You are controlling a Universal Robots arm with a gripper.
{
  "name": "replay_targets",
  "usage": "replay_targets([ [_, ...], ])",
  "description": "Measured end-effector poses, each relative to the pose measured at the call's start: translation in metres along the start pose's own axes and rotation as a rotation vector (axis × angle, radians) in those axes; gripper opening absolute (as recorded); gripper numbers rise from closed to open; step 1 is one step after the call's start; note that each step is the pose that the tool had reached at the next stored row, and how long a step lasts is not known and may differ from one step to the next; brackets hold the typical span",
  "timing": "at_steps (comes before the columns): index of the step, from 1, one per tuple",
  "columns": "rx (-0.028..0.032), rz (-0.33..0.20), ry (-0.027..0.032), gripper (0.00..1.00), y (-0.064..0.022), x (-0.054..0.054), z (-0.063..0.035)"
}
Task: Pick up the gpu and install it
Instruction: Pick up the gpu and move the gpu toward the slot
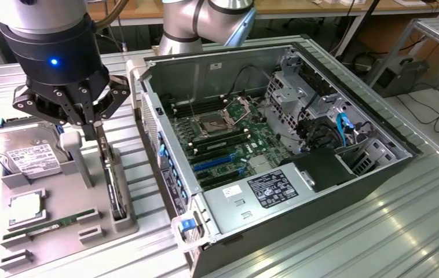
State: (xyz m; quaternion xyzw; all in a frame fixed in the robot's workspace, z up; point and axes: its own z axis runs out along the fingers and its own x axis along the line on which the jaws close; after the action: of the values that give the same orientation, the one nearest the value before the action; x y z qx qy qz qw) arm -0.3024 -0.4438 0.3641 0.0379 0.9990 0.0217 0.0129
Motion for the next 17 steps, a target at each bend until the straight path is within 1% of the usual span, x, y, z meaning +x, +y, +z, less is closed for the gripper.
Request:
replay_targets([
  [4, 0.0, 0.0, 0.0, 0.11, 0.0, 0.0, 0.0],
  [7, 0.0, 0.0, 0.0, 0.29, 0.0, 0.0, 0.0],
  [9, 0.0, 0.0, 0.0, 0.29, 0.0, 0.0, 0.0],
  [10, 0.0, 0.0, -0.0001, 0.36, 0.0, 0.0, 0.0],
  [17, 0.0, 0.0, 0.0, 0.36, 0.0, 0.0, 0.0],
])
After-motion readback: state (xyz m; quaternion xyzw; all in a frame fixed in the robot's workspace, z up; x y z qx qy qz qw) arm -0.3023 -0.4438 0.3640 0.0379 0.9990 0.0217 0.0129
